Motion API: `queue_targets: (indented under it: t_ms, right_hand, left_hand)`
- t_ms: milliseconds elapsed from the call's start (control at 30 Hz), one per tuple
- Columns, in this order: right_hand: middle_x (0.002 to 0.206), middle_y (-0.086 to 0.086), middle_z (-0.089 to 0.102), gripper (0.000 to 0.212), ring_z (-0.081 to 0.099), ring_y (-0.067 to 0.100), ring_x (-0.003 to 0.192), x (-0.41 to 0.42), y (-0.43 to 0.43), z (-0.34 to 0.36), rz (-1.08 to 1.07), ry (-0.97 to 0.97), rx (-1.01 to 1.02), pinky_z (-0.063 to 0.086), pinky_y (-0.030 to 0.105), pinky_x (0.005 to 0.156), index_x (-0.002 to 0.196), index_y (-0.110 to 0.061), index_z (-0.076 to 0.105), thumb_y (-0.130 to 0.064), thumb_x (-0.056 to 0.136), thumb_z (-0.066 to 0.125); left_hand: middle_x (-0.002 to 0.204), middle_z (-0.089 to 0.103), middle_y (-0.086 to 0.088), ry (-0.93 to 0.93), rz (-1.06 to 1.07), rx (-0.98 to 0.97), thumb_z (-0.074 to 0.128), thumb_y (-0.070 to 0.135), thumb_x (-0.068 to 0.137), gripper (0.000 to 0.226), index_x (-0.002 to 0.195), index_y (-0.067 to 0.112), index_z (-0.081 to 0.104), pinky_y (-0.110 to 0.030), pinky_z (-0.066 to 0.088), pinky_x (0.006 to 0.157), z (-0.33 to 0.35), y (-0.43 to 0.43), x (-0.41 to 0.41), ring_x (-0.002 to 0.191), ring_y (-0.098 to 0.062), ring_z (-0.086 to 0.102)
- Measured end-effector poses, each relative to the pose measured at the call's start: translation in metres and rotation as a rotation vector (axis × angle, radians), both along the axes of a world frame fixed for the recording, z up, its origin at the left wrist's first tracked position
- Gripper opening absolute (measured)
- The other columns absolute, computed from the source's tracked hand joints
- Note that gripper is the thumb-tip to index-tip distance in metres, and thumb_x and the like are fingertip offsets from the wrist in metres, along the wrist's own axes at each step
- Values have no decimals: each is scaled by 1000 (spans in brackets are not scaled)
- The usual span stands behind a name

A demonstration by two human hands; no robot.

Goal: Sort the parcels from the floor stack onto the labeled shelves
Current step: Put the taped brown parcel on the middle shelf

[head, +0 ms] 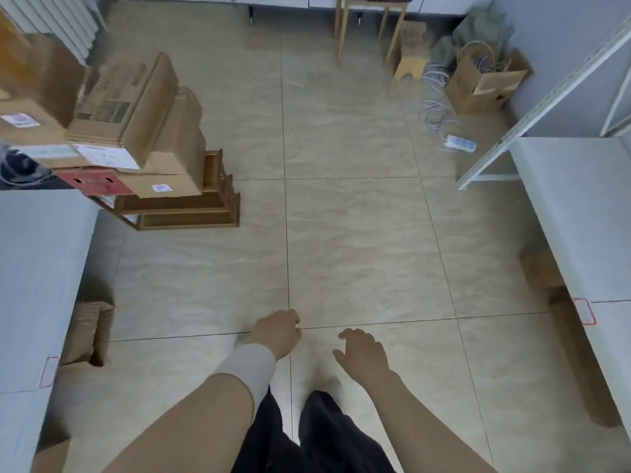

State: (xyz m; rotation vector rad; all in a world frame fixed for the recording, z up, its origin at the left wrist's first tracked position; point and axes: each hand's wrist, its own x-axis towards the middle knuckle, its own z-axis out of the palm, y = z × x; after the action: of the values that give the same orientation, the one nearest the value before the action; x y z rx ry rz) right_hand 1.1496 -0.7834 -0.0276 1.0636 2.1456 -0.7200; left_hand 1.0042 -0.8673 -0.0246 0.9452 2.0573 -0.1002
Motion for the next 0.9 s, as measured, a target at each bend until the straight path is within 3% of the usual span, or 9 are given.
queue_targets:
  t_ms: [400, 733, 900]
  right_hand:
    - [139, -2, 44, 44, 41, 17, 128, -223, -41, 14, 214, 116, -5, 35, 27, 102, 137, -20, 40, -37, 97, 41]
    - [140, -4, 44, 41, 43, 14, 128, -395, -9, 54, 195, 354, -60, 37, 26, 103, 136, -21, 43, -31, 96, 44]
    - [136, -3, 49, 40, 47, 14, 124, -476, 11, 78, 181, 458, -110, 38, 23, 97, 133, -20, 48, -33, 95, 48]
  left_hand:
    - [135, 51, 2, 23, 479, 125, 39, 28, 97, 36, 131, 20, 46, -26, 39, 97, 11, -94, -191, 121, -16, 50]
    - [140, 47, 3, 97, 737, 410, 38, 27, 99, 36, 134, 21, 47, -24, 36, 103, 56, -54, -333, 125, -16, 47]
    - [134, 51, 4, 150, 922, 467, 40, 25, 98, 33, 129, 22, 51, -19, 35, 96, 73, -54, -392, 122, -14, 50]
